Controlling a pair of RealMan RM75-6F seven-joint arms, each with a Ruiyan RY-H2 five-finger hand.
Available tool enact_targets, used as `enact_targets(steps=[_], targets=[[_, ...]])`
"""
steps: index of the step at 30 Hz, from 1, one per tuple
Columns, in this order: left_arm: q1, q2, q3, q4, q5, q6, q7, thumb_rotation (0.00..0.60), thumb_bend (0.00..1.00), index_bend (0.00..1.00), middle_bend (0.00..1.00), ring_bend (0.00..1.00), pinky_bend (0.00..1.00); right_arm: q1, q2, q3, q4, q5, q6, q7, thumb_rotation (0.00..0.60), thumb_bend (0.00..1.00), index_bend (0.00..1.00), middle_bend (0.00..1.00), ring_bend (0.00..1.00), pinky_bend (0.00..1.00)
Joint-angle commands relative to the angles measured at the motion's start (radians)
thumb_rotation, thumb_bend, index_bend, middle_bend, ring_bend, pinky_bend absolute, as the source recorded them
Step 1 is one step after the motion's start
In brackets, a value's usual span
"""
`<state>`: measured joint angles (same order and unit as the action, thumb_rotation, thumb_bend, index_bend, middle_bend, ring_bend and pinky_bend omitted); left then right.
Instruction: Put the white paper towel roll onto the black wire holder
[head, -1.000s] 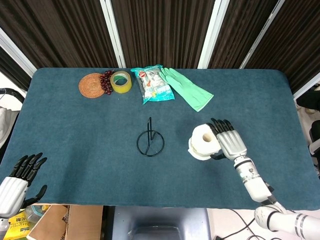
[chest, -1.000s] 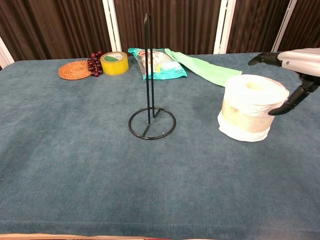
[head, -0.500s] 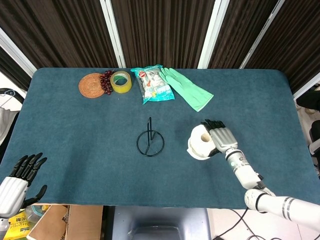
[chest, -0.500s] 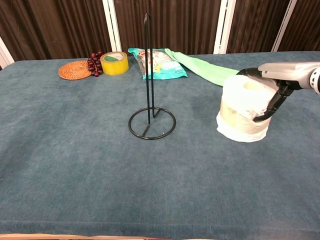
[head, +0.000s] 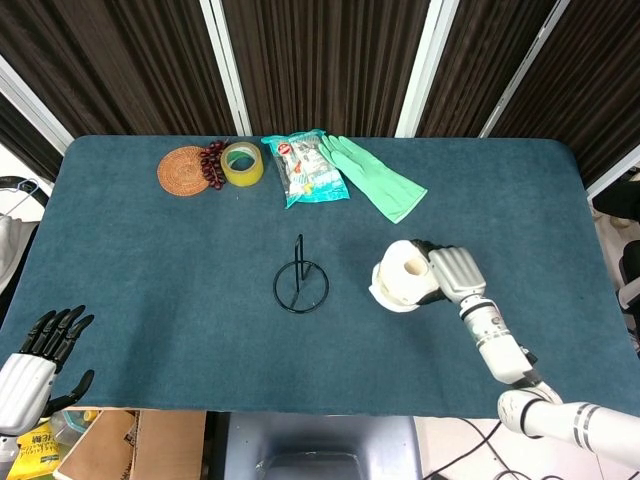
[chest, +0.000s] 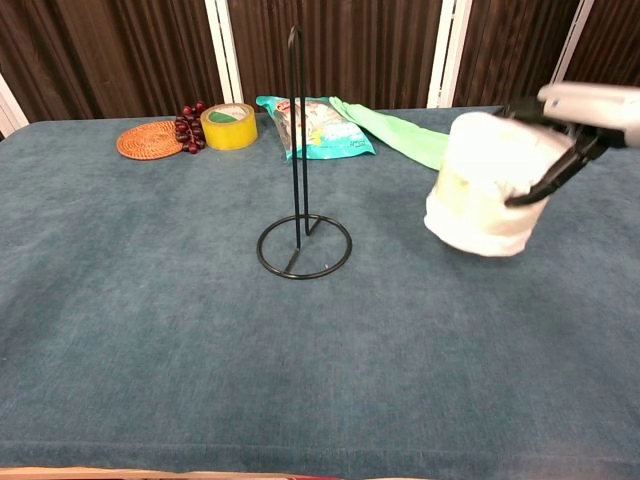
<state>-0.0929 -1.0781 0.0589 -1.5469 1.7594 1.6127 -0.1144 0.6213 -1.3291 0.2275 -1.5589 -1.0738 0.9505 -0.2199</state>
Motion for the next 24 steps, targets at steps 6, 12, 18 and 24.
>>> enact_targets(steps=[6,12,18,24], targets=[[0.0,0.0,0.0,0.0,0.0,0.0,0.0,0.6,0.41,0.0,0.0,0.0,0.06,-0.09,0.148,0.07,-0.185,-0.219,0.191,0.292,0.6,0.14,0.87,0.66,0.62,0.5],[0.0,0.0,0.0,0.0,0.0,0.0,0.0,0.6,0.41,0.0,0.0,0.0,0.06,-0.072,0.226,0.143,-0.323,-0.209,0.215,0.302,0.6,0.14,0.85,0.66,0.62,0.5],[0.0,0.0,0.0,0.0,0.0,0.0,0.0,0.6,0.41,0.0,0.0,0.0,0.06,0.013,0.263,0.219,-0.436,-0.06,0.144,0.221,0.6,0.14,0.85,0.66,0.62,0.5],[0.0,0.0,0.0,0.0,0.0,0.0,0.0,0.6,0.41,0.0,0.0,0.0,0.06,0.114,0.263,0.265,-0.505,0.125,0.126,0.079,0.6,0.14,0.84,0.66,0.62,0.5]])
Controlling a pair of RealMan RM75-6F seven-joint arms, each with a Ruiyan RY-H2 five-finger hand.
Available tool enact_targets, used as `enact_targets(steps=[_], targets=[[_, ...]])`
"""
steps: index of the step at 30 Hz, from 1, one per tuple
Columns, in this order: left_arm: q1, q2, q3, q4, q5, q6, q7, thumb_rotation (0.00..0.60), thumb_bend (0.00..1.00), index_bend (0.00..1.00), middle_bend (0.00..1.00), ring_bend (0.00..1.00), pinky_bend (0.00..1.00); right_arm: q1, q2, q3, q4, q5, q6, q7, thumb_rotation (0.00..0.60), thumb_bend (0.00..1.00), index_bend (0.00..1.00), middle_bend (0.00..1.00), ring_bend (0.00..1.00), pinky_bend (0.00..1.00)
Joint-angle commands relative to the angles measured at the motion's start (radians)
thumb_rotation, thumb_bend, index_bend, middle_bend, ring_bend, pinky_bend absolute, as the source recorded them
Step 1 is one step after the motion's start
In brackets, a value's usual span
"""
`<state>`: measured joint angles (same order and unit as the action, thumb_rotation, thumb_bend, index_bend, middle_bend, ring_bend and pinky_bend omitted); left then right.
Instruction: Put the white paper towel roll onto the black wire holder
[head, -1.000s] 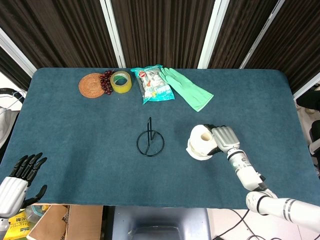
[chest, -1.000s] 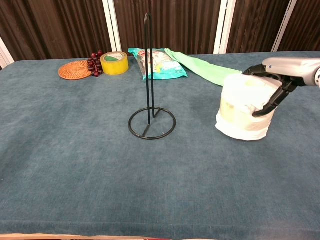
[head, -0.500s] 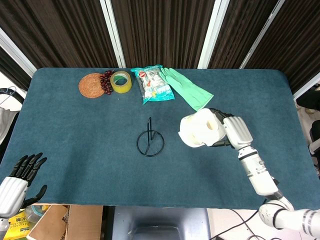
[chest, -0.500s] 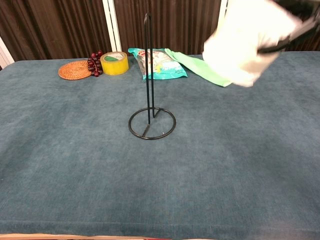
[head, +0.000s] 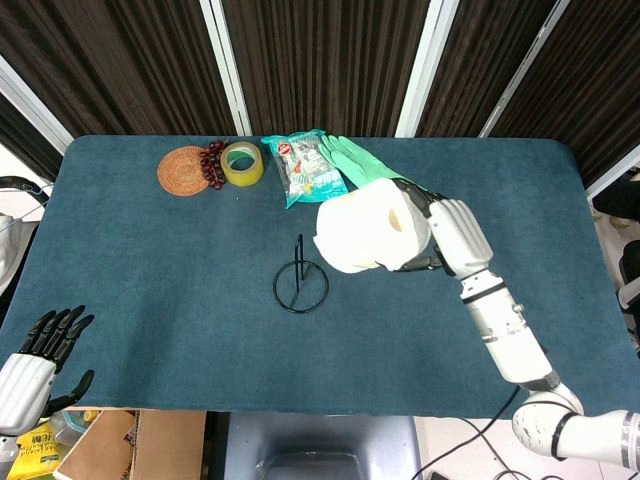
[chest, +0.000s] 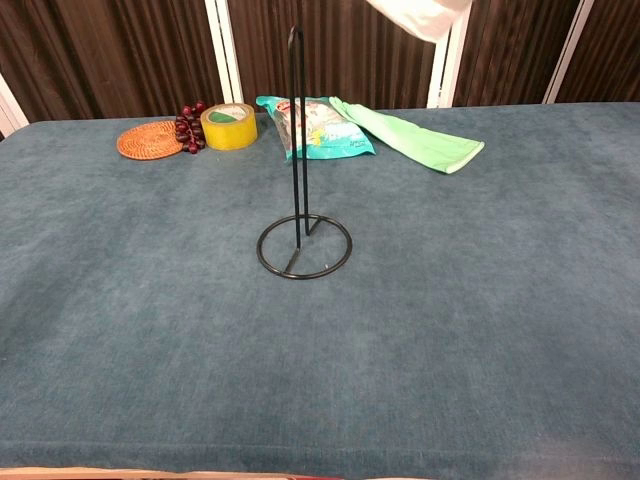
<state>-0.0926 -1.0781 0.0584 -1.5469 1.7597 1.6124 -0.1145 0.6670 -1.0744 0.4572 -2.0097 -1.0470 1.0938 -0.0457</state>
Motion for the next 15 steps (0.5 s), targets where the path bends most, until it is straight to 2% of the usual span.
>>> enact_targets(steps=[1,9,15], targets=[[0.0,0.0,0.0,0.0,0.0,0.0,0.0,0.6,0.41,0.0,0.0,0.0,0.06,0.079,0.005,0.037,-0.064,0.114,-0.012,-0.112,0.6,0.14,0.84,0.66,0.62,0.5],[0.0,0.0,0.0,0.0,0.0,0.0,0.0,0.6,0.41,0.0,0.0,0.0,0.06,0.168,-0.044,0.015,-0.103,0.227,0.026,-0.254,0.6,0.14,0.84,0.66,0.62,0.49],[0.0,0.0,0.0,0.0,0.0,0.0,0.0,0.6,0.41,0.0,0.0,0.0,0.06,0.219,-0.092,-0.011,-0.096,0.269,0.085,-0.365,0.6,0.14,0.84,0.66,0.62,0.49]])
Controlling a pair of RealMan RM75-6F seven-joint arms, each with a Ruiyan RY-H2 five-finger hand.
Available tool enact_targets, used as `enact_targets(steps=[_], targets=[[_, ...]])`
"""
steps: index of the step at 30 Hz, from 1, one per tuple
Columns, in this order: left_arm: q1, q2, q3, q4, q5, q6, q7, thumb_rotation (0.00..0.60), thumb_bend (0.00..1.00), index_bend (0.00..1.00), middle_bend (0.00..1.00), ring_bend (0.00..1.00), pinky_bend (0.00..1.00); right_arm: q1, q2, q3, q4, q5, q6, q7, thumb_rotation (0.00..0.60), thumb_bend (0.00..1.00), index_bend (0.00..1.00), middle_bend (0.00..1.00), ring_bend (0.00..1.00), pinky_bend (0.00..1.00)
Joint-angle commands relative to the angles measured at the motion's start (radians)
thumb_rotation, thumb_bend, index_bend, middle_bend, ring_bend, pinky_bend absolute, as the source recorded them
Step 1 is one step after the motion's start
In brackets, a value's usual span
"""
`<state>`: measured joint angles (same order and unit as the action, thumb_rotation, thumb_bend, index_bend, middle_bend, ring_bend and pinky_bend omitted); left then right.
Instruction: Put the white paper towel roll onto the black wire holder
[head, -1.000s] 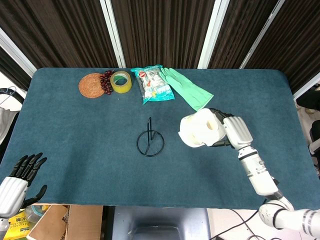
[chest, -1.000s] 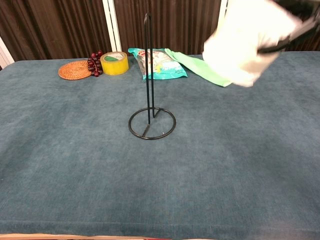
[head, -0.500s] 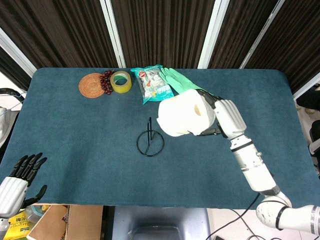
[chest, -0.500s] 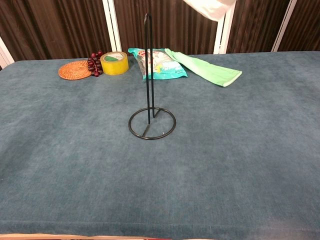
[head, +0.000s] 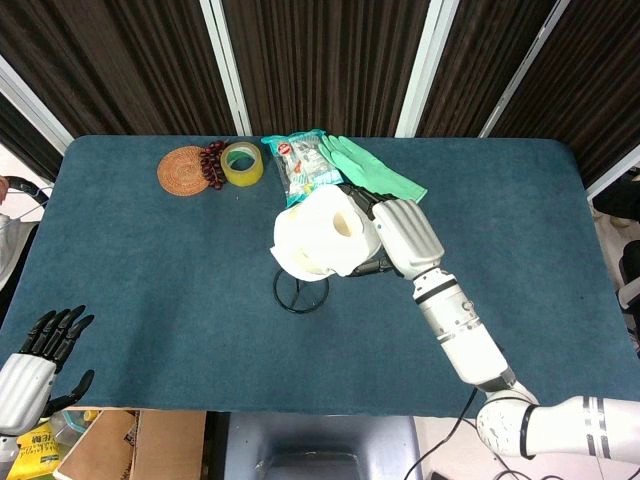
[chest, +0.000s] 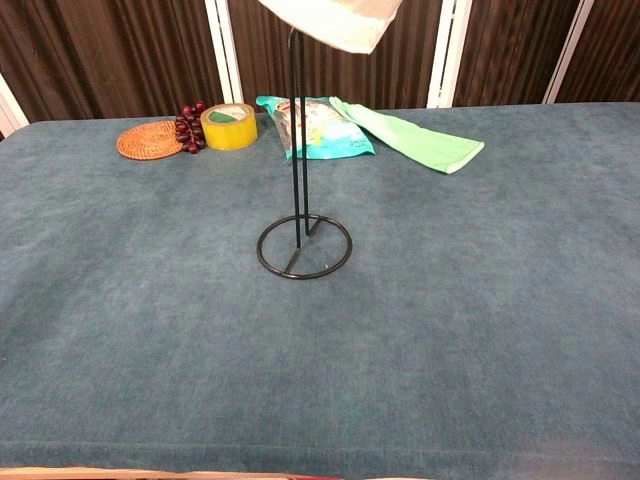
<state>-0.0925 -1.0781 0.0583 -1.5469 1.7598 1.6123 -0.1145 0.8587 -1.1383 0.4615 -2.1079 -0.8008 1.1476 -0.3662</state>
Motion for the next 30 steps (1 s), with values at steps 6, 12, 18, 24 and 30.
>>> enact_targets(steps=[6,12,18,24,30], targets=[[0.0,0.0,0.0,0.0,0.0,0.0,0.0,0.6,0.41,0.0,0.0,0.0,0.06,0.084,-0.074,-0.019,0.026,0.091,0.066,-0.124,0.6,0.14,0.84,0.66,0.62,0.49],[0.0,0.0,0.0,0.0,0.0,0.0,0.0,0.6,0.41,0.0,0.0,0.0,0.06,0.145,-0.111,-0.019,0.028,0.177,0.113,-0.227,0.6,0.14,0.83,0.65,0.62,0.49],[0.0,0.0,0.0,0.0,0.0,0.0,0.0,0.6,0.41,0.0,0.0,0.0,0.06,0.18,-0.139,-0.028,0.028,0.254,0.138,-0.281,0.6,0.14,0.8,0.65,0.62,0.49],[0.0,0.0,0.0,0.0,0.0,0.0,0.0,0.6,0.41,0.0,0.0,0.0,0.06,0.189,-0.154,-0.036,0.037,0.266,0.136,-0.282,0.6,0.14,0.71,0.64,0.6,0.49],[0.0,0.0,0.0,0.0,0.0,0.0,0.0,0.6,0.41,0.0,0.0,0.0,0.06,0.189,-0.142,-0.06,0.041,0.298,0.094,-0.276,0.6,0.14,0.02,0.22,0.22,0.3]])
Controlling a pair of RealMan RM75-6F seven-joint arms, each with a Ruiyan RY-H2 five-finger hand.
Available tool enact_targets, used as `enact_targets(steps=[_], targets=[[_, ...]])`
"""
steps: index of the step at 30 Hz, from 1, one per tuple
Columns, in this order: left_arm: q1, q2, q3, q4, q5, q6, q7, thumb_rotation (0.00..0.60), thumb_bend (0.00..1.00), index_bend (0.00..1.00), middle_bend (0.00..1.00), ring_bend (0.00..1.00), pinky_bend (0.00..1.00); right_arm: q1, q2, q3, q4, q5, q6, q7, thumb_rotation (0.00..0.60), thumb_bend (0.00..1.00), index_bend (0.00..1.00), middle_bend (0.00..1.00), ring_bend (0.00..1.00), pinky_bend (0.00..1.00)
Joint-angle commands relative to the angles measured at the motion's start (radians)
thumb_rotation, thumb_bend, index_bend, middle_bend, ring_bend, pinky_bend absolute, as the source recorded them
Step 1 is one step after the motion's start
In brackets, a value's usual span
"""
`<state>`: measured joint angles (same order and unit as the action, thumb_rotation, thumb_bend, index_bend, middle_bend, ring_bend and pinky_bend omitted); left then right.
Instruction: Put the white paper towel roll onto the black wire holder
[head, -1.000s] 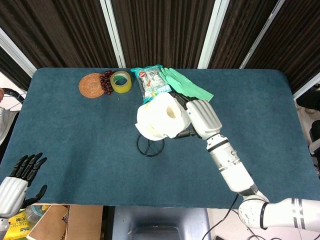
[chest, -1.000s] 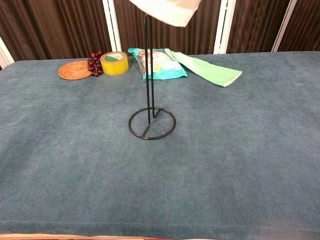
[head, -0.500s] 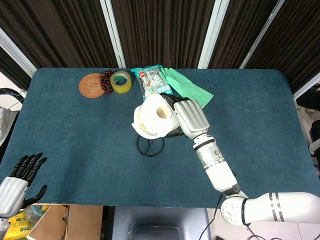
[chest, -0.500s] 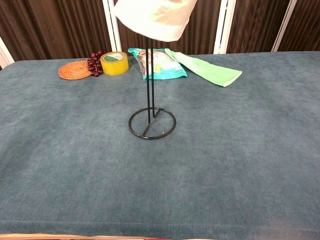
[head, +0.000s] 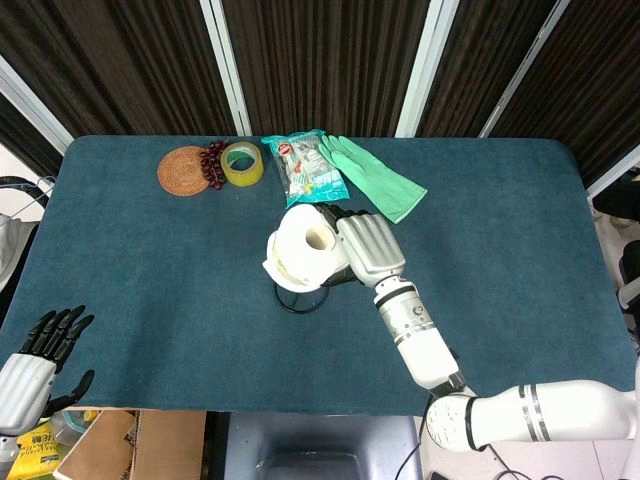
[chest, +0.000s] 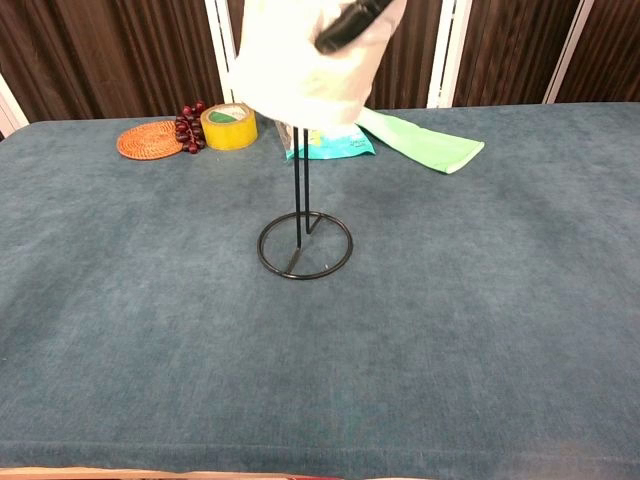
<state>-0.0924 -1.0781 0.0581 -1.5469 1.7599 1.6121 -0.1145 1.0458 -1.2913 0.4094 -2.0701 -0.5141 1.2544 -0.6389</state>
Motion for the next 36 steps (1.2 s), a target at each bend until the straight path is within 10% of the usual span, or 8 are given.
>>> enact_targets(steps=[1,5,16,23,28,36], targets=[[0.0,0.0,0.0,0.0,0.0,0.0,0.0,0.6,0.41,0.0,0.0,0.0,0.06,0.002,0.016,-0.012,0.005,0.01,-0.017,-0.004,0.6,0.14,0.0,0.15,0.16,0.27],[0.0,0.0,0.0,0.0,0.0,0.0,0.0,0.6,0.41,0.0,0.0,0.0,0.06,-0.006,0.031,-0.021,0.012,-0.012,-0.028,0.011,0.6,0.14,0.0,0.0,0.01,0.16],[0.0,0.0,0.0,0.0,0.0,0.0,0.0,0.6,0.41,0.0,0.0,0.0,0.06,-0.092,0.142,-0.084,-0.069,-0.16,-0.034,0.064,0.6,0.14,0.0,0.0,0.0,0.08],[0.0,0.0,0.0,0.0,0.0,0.0,0.0,0.6,0.41,0.0,0.0,0.0,0.06,-0.386,0.256,-0.402,-0.141,-0.637,0.102,0.103,0.6,0.14,0.0,0.0,0.0,0.0],[0.0,0.0,0.0,0.0,0.0,0.0,0.0,0.6,0.42,0.0,0.0,0.0,0.06,-0.638,0.223,-0.609,0.062,-0.918,0.246,0.333,0.6,0.14,0.0,0.0,0.0,0.0],[0.0,0.0,0.0,0.0,0.0,0.0,0.0,0.6,0.43,0.0,0.0,0.0,0.06,-0.871,0.078,-0.64,0.443,-0.948,0.381,0.475,0.6,0.14,0.0,0.0,0.0,0.0]])
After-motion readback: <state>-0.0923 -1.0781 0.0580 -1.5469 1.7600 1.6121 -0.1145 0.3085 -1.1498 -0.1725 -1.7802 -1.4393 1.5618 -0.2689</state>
